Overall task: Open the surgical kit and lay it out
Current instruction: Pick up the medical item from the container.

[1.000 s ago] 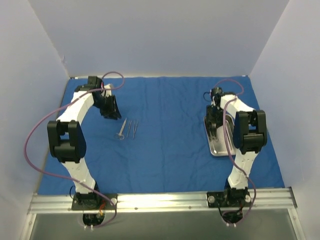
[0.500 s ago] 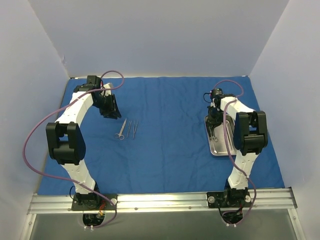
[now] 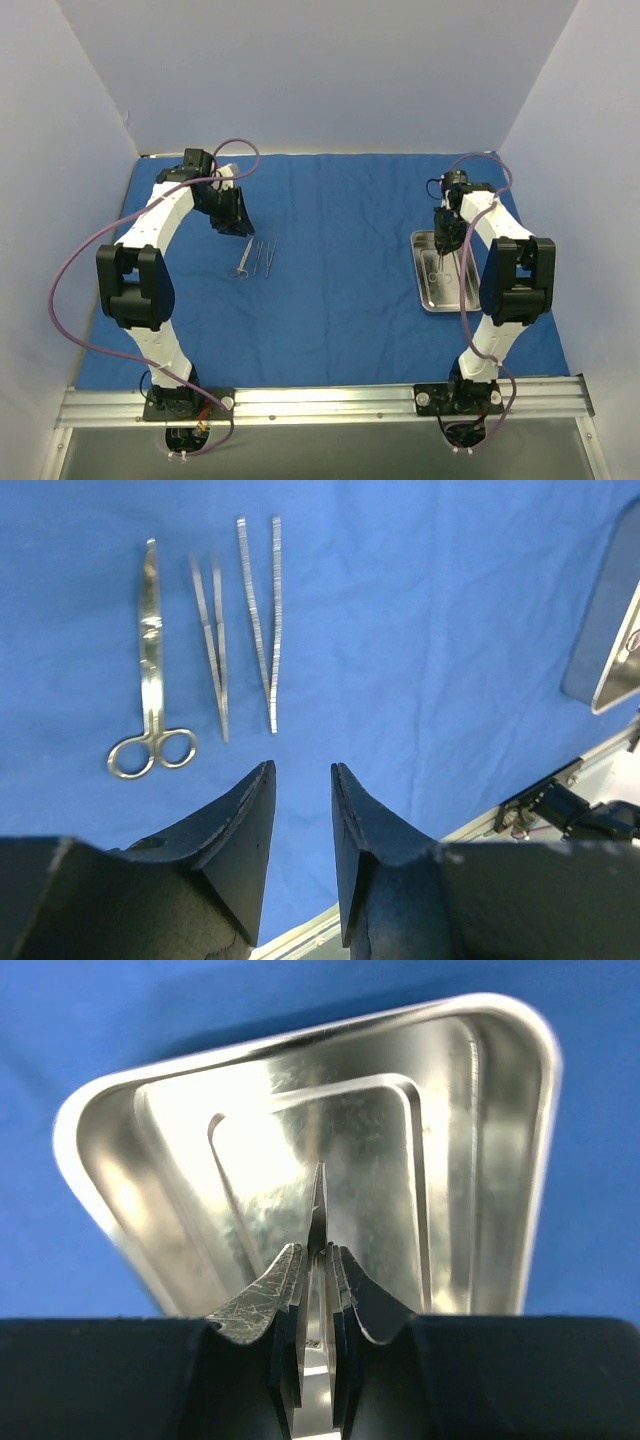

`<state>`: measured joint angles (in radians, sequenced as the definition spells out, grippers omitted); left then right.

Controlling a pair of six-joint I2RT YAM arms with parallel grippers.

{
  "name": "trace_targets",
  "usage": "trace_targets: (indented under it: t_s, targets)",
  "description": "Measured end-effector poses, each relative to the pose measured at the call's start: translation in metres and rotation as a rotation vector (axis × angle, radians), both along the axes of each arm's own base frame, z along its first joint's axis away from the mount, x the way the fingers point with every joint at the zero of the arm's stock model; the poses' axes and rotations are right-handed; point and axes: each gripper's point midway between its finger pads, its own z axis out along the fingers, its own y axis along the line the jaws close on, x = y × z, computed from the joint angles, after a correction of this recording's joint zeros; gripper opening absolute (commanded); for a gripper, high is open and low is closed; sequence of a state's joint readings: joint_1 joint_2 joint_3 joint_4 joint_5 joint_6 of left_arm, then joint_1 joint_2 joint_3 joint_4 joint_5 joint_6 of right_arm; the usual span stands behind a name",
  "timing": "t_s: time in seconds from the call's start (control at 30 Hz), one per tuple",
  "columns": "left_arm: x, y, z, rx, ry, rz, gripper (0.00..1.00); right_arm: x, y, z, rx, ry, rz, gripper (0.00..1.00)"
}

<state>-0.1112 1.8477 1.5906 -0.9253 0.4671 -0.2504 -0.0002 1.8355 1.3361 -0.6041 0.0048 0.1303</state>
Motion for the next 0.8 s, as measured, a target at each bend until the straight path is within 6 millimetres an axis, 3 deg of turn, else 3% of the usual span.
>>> trace_targets:
  t_s: [0.17, 0.3, 0.43, 0.63, 0.8]
  targets:
    - [0.0, -0.017, 0.011, -0.056, -0.019, -0.042, 0.39, 0.012, 0.006, 0.038, 0.026, -0.081, 0.007, 0.0]
    - [-0.003, -0.047, 0.025, -0.166, -0.045, -0.117, 0.39, 0.029, 0.025, 0.066, 0.075, -0.152, 0.026, 0.0]
    - [-0.011, -0.085, 0.041, -0.271, -0.078, -0.216, 0.41, 0.047, 0.063, 0.097, 0.142, -0.236, 0.078, 0.0]
    - [-0.024, -0.13, 0.066, -0.385, -0.12, -0.337, 0.42, 0.066, 0.143, 0.144, 0.288, -0.352, 0.184, 0.0]
    - [-0.029, -0.145, 0.073, -0.418, -0.129, -0.373, 0.42, 0.076, 0.179, 0.151, 0.375, -0.369, 0.212, 0.0]
